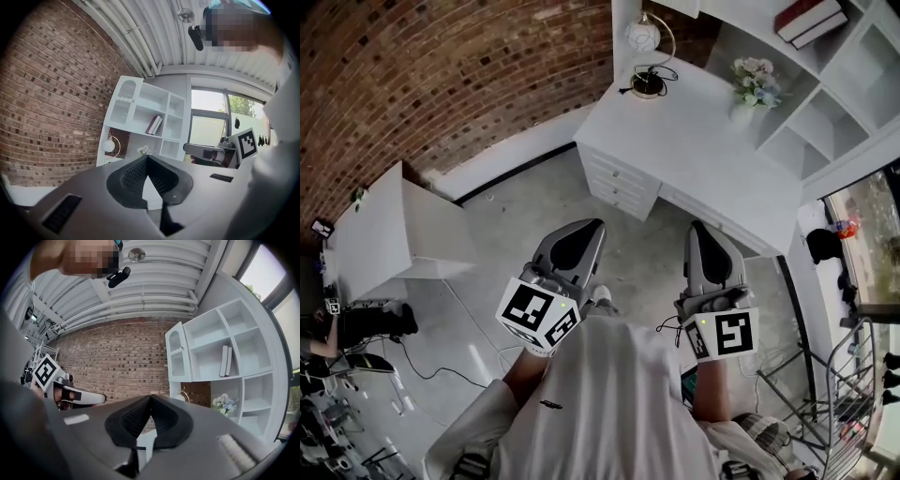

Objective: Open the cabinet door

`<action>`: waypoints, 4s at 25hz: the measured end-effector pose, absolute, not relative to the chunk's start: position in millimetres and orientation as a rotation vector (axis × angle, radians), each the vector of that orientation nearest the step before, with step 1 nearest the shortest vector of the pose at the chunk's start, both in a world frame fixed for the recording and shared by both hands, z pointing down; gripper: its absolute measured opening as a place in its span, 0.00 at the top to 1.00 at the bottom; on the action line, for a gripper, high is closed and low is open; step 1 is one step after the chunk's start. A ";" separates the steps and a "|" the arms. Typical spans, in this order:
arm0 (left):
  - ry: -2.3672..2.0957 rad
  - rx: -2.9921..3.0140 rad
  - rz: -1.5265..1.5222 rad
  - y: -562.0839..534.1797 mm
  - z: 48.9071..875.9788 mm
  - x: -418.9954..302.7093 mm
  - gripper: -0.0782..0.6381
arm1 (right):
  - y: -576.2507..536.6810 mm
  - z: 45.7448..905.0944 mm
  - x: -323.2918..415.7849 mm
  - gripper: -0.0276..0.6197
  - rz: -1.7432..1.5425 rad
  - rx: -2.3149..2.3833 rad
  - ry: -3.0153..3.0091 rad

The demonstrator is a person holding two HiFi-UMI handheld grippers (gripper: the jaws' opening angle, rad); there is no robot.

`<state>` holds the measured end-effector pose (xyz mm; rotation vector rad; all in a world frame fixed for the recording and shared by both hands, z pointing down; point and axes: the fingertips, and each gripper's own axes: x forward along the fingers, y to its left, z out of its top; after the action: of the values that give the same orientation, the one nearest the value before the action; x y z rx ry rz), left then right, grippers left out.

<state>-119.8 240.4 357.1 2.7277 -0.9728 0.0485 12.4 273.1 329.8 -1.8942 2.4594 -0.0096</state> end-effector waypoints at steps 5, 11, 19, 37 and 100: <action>-0.959 2.737 0.062 199.8 360.9 -136.8 0.88 | 232.5 331.0 -3.7 0.96 -0.011 -1.910 2.459; -0.930 2.751 0.040 169.5 363.9 -151.5 0.88 | 200.9 343.2 -19.7 0.96 -0.041 -1.943 2.455; -0.920 2.758 0.038 142.8 360.9 -154.5 0.88 | 166.0 342.2 -36.7 0.96 -0.041 -1.898 2.495; -0.956 2.760 0.078 6.8 361.2 -74.9 0.88 | 24.8 343.8 43.9 0.96 -0.063 -1.846 2.486; -1.000 2.853 0.058 -200.4 333.6 83.9 0.88 | -183.6 297.6 194.4 0.76 0.106 -1.830 2.370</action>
<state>83.9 -200.4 333.6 2.8527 -1.0001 0.0579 194.4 -183.6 297.6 -1.8300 2.3698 0.1063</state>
